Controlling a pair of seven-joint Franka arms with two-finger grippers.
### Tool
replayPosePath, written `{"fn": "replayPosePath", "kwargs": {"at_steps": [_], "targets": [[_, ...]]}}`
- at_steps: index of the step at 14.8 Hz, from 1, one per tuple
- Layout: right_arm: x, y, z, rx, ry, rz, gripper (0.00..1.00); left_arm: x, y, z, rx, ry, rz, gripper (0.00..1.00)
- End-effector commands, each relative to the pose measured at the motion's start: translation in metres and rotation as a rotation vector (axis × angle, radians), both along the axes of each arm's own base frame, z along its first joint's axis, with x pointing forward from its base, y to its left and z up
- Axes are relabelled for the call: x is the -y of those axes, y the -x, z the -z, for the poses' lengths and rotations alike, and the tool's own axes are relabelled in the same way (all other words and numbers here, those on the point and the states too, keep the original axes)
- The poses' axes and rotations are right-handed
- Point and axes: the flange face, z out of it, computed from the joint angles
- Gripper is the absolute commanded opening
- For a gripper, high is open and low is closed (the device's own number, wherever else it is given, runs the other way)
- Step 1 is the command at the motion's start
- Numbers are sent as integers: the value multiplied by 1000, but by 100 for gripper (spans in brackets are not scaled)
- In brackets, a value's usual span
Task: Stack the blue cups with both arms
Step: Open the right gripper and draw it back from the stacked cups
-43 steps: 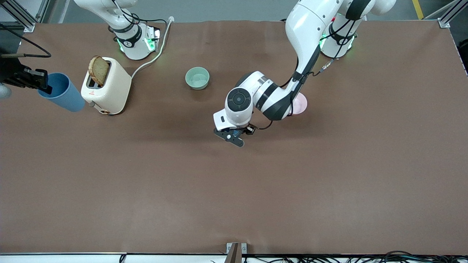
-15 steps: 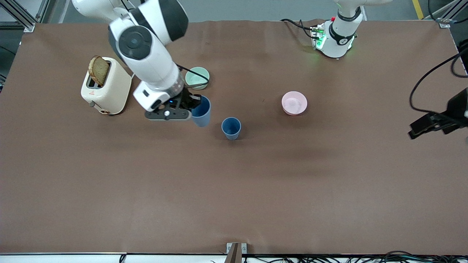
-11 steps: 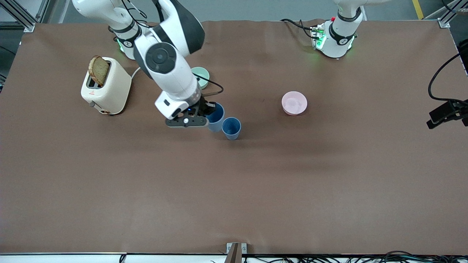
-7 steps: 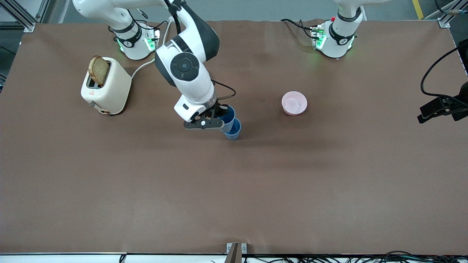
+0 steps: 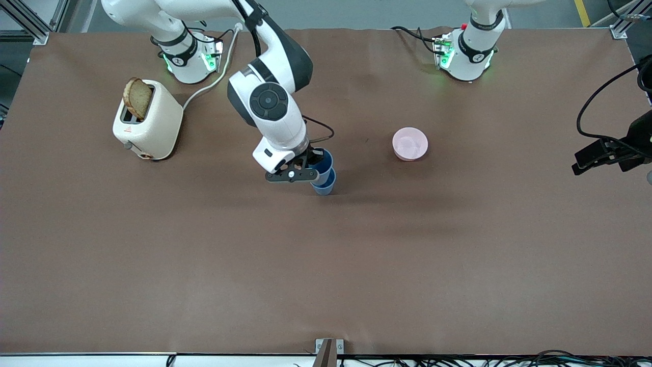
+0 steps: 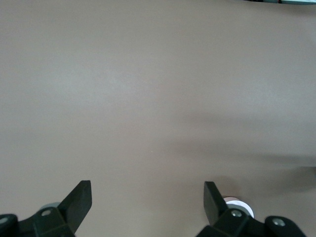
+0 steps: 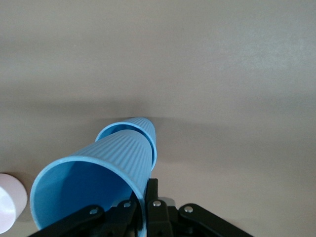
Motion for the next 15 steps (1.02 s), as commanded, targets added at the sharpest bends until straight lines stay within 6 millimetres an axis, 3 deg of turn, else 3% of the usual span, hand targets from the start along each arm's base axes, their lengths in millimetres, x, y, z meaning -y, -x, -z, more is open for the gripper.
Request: {"fn": "replayPosePath", "kwargs": {"at_steps": [1,3,6,7,8,10,11,12,15], "targets": [[-9,6,10,1,-12,3,1,2,8,-5,20,-3,6,100],[-11,7,20,-9,-3,1,1,2,9,-6,18,-5,15,100],[-15,9,20,-8,-5,-3,5,1,8,-7,20,-12,24,100],[-14,8,20,-3,-9,-1,15,11,8,-9,23,-15,41,100],[-14,8,19,0,-11,-2,33,16,9,-9,23,-15,50,100],[-10,4,18,2,-10,0,90,9,9,-9,21,-18,35,100],[-5,0,14,3,-11,5,100,10,9,-9,21,-18,37,100],[0,-3,8,5,-14,12,100,10,9,-9,21,-19,36,100],[47,-26,-49,36,-42,3,100,10,9,-8,18,-21,37,100]]}}
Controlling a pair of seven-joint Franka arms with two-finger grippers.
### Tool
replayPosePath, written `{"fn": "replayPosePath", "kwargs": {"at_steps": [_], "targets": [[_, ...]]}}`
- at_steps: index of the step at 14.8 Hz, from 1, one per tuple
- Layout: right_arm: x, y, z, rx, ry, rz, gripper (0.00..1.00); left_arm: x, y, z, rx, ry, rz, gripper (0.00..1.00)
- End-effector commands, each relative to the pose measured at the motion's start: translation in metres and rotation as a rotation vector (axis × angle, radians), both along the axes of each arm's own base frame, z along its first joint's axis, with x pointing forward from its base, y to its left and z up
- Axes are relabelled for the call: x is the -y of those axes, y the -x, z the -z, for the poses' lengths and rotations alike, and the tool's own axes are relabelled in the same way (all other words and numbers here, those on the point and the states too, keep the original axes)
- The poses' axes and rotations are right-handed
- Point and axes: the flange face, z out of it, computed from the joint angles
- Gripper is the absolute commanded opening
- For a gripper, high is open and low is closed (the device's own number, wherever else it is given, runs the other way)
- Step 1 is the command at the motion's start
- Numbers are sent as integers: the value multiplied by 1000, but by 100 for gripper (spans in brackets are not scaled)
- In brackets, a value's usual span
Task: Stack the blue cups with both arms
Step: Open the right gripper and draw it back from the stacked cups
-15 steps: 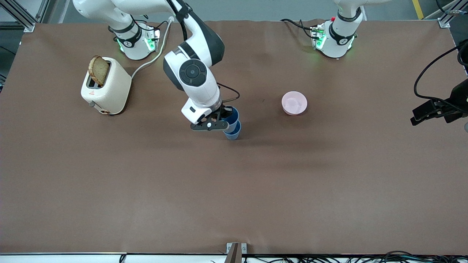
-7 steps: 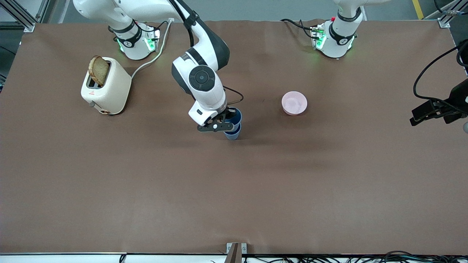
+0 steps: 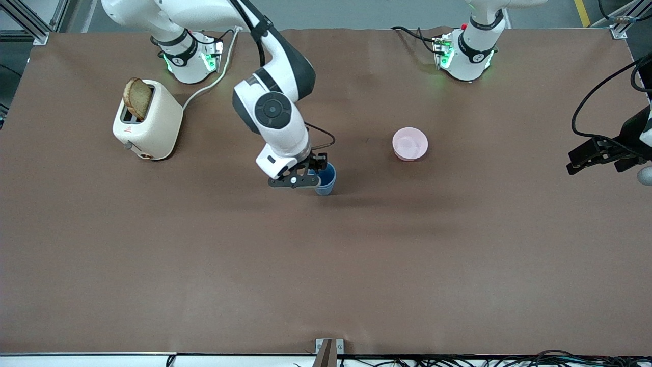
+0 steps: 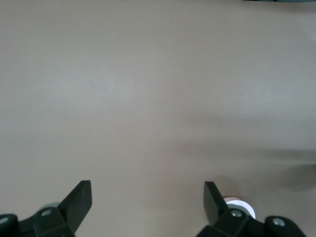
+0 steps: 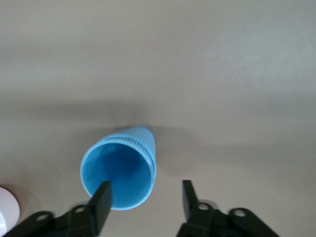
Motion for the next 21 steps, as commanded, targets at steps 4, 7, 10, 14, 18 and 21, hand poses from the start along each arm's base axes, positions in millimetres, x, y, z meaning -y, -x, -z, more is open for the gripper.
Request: {"fn": "replayPosePath", "kwargs": {"at_steps": [4,7,10,14,18,21], "targets": [[152,-45,-122,31,-41,-55,100,0,8,-5,8,-6,11,100],[261,-57,-162,36,-33,-68,100,-3,9,-2,-9,1,5,100],[343,-45,-180,61,31,13,100,1,9,-3,-7,0,-6,100],[419,-34,-198,68,56,49,100,-1,9,-3,-9,17,-18,100],[445,-36,-256,143,133,36,100,-1,10,-4,-8,19,-6,100],[455,-27,-287,116,138,65,100,-2,12,-4,-23,7,2,100]]}}
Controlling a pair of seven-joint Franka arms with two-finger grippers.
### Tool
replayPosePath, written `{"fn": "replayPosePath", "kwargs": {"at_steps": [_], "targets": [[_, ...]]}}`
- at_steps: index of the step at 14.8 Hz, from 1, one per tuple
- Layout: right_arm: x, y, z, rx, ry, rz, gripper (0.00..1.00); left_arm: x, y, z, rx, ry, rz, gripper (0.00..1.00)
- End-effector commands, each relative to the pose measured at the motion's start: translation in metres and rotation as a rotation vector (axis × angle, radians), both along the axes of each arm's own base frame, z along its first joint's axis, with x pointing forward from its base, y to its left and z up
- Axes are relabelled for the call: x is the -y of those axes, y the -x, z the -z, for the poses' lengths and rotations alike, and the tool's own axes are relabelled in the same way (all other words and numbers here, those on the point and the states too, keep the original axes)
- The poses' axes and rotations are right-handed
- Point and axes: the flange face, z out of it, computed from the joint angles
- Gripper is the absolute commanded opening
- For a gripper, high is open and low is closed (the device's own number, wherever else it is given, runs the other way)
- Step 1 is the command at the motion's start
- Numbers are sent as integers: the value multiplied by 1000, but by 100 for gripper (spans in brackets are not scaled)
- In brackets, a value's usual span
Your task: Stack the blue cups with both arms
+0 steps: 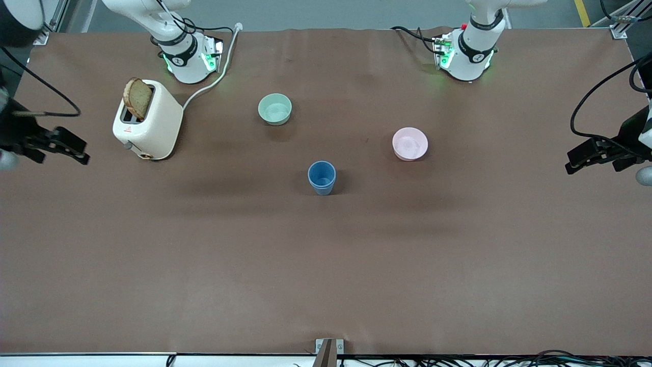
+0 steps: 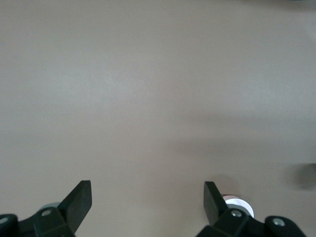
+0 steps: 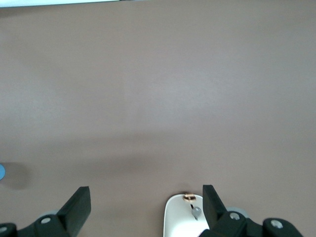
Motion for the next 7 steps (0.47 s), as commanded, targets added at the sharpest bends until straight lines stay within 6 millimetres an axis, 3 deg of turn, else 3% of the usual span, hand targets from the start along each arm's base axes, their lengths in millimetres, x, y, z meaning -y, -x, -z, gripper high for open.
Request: {"fn": "replayPosePath", "kwargs": {"at_steps": [1,4,7], "targets": [[9,10,-31,-5,22,4,100,-1,13,-5,-26,-1,8,100],[15,22,-67,6,9,17,100,0,17,-13,-16,-2,11,100],[6,29,-58,-74,6,-2,100,1,15,-13,1,11,7,100]]}}
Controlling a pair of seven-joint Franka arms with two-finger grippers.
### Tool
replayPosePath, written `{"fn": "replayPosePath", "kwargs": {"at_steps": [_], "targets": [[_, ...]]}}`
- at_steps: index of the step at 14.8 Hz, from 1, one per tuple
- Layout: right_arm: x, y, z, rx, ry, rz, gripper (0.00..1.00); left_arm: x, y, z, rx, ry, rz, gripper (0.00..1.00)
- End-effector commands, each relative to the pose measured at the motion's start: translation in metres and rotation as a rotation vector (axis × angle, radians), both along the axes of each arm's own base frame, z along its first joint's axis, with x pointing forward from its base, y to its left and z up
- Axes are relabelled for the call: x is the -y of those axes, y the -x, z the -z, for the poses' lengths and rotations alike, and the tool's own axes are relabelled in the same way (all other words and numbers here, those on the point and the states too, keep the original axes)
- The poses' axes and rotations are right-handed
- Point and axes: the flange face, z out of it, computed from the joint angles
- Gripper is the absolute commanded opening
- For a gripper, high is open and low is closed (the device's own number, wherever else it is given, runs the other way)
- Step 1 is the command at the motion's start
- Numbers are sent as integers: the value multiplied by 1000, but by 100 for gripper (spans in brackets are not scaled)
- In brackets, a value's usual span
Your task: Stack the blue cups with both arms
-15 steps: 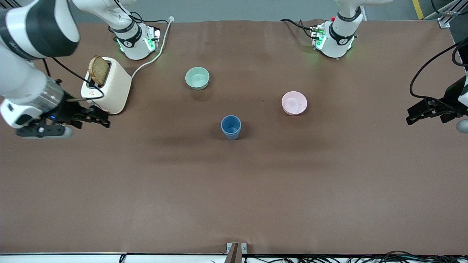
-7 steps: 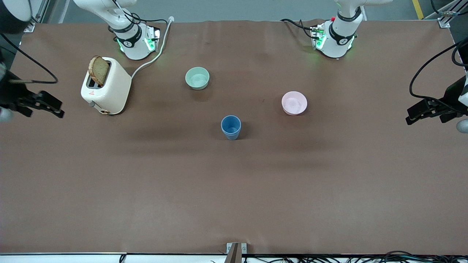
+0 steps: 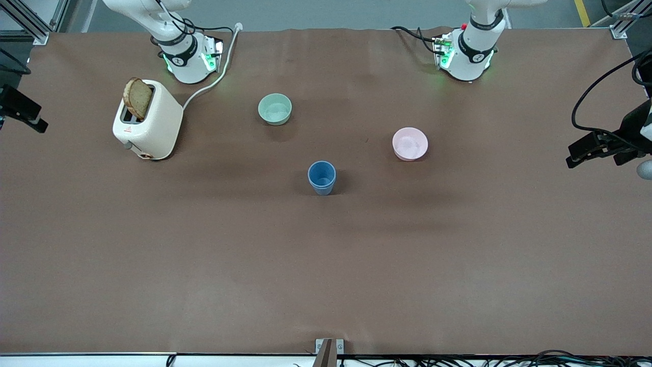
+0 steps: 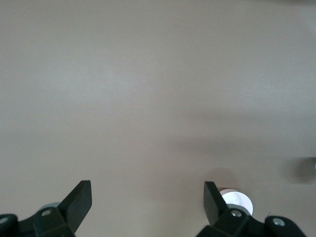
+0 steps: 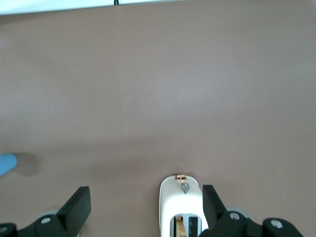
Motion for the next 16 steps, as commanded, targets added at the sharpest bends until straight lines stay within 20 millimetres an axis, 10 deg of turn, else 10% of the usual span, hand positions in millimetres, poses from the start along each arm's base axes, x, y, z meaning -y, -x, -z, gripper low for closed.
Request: {"fn": "replayPosePath", "kwargs": {"at_steps": [1,16], "targets": [[-6,6,5,-55,4,-20,100,0,6,-6,15,11,5,100],[-3,4,11,-52,-33,-83,100,15,16,-19,17,7,26,100]]}}
